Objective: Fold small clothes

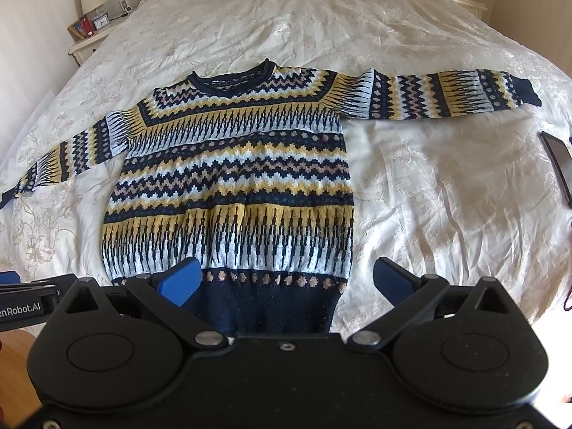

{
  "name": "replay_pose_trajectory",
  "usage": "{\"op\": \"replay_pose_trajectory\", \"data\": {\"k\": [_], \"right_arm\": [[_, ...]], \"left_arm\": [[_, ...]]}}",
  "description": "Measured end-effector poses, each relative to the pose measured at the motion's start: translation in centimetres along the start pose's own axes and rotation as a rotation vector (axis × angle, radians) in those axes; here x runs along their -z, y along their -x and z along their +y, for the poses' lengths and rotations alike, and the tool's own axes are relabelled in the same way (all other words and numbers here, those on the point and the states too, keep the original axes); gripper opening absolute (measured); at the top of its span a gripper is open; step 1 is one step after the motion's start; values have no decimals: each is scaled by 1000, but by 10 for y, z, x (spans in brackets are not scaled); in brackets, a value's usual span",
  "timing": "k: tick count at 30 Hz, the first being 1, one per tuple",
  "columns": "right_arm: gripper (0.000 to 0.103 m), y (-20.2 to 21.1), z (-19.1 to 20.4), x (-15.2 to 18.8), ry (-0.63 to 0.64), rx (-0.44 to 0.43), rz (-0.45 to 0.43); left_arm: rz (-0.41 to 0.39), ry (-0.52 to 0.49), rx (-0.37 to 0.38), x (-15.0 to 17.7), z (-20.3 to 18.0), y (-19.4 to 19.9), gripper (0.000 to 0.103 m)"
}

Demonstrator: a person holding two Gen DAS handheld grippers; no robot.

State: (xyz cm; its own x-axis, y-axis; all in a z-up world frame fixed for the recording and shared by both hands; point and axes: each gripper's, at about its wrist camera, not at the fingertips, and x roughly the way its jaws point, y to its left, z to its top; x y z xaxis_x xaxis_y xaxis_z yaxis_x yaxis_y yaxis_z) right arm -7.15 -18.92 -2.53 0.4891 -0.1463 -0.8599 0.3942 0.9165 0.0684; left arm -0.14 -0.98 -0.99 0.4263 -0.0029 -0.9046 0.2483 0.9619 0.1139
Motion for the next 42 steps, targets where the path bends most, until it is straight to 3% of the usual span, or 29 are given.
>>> {"op": "replay_pose_trajectory", "data": {"k": [42], "right_arm": [[102,-28,13,-7,5,-2,96]], "left_arm": [[81,-13,-27,-10,1,-26,88]]}}
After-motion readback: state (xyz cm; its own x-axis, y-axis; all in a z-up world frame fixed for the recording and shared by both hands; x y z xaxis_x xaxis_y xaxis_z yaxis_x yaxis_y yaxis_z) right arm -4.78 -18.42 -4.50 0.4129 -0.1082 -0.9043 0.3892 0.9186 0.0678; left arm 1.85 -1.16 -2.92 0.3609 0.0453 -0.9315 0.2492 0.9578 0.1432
